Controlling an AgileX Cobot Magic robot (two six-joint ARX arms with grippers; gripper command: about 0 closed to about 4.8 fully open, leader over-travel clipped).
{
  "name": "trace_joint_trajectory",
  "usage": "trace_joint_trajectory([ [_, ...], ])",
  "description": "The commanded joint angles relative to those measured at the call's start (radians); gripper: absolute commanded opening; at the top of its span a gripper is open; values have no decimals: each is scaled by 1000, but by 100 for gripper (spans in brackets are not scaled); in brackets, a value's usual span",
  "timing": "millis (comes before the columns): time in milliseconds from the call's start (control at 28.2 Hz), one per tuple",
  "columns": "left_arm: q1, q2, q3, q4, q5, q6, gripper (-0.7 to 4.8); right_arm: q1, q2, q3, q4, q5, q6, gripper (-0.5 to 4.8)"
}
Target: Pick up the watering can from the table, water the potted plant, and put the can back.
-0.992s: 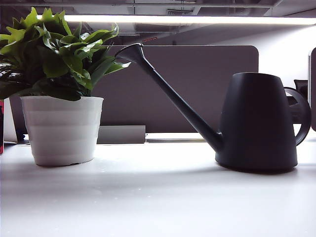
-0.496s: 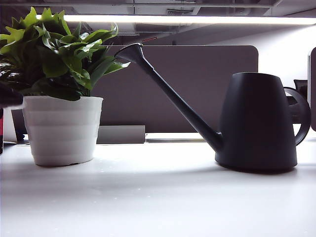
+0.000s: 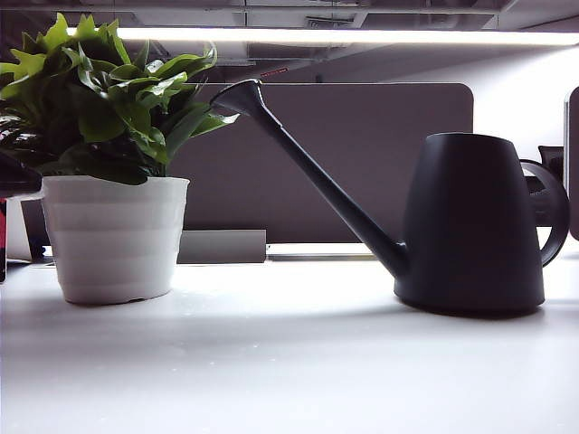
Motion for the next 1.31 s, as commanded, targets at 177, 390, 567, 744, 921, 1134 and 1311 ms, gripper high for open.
trace_joint_trajectory([
  [177, 8, 1, -5, -5, -3, -1, -5, 0, 1, -5, 17, 2, 3, 0],
  [390, 256, 1, -5, -9, 151, -1, -6, 0, -31, -5, 6, 2, 3, 0],
  [567, 577, 1, -6, -10, 179, -1, -5, 3, -28, -5, 14, 2, 3, 0],
  [744, 833, 1, -6, -10, 176, -1, -6, 7, -28, -5, 14, 2, 3, 0],
  [921, 926, 1, -6, -10, 138, 0, -6, 4, -28, -5, 14, 1, 3, 0],
  [1134, 926, 1, -6, -10, 135, -1, -5, 4, -28, -5, 14, 1, 3, 0],
  [1311, 926, 1, -6, -10, 135, -1, -5, 4, -28, -5, 14, 2, 3, 0],
])
